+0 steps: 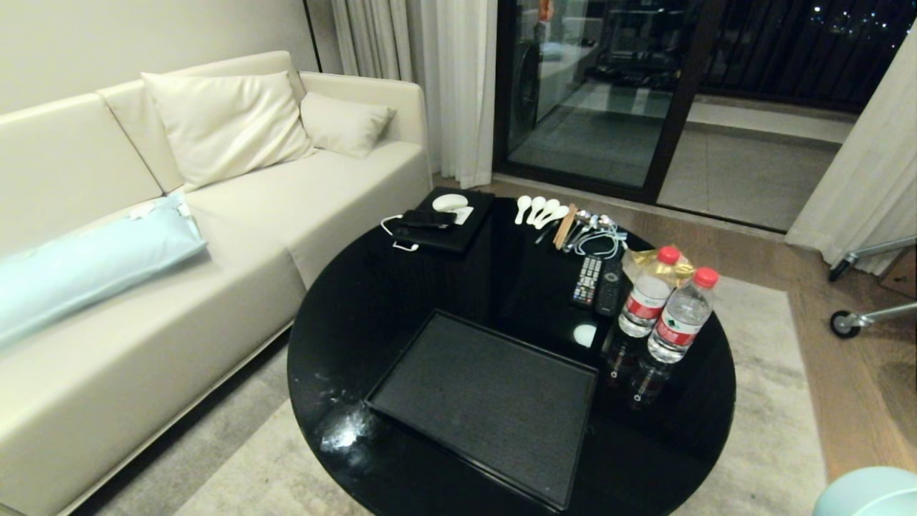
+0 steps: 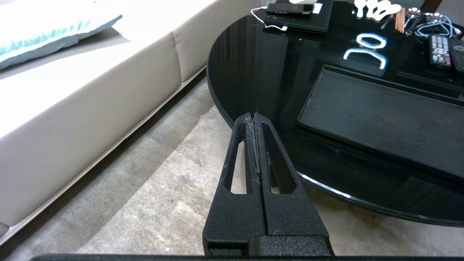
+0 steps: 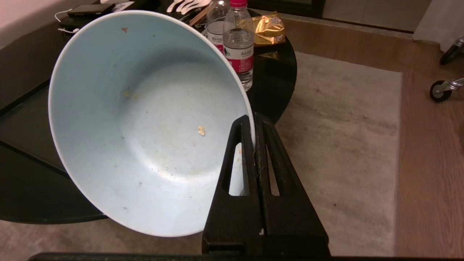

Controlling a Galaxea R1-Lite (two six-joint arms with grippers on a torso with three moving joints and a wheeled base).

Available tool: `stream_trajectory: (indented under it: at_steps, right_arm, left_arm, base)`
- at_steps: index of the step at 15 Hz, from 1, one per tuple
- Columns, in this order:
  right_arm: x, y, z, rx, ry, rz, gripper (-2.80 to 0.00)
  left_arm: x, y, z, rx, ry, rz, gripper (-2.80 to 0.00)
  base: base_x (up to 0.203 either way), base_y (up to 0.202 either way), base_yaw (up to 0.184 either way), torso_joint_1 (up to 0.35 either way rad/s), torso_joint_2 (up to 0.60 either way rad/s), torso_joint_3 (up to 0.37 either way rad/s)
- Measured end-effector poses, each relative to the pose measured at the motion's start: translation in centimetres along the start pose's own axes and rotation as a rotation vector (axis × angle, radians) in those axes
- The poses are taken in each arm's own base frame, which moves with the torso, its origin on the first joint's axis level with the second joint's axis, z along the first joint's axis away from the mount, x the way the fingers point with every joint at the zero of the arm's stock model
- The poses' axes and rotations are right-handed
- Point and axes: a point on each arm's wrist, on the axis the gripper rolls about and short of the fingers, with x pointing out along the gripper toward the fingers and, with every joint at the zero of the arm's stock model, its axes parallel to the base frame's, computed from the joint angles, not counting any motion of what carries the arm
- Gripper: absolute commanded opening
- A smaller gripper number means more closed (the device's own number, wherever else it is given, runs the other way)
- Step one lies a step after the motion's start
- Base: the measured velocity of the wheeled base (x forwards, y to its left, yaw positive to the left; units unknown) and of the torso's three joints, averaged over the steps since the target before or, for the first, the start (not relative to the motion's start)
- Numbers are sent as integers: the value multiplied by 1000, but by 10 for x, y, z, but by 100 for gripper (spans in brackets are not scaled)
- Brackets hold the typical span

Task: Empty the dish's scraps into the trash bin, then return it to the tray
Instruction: Put the bowl back to the table

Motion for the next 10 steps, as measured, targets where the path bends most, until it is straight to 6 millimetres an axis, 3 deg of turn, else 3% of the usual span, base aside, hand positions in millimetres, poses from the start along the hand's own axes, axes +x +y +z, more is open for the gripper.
stream_trajectory:
  at_steps: [10]
  right_arm:
    - [0, 0, 1, -8, -13, -10, -280]
  left_arm:
    - [0, 0, 0, 0, 0, 0, -280]
  base:
    - [0, 0, 0, 0, 0, 0]
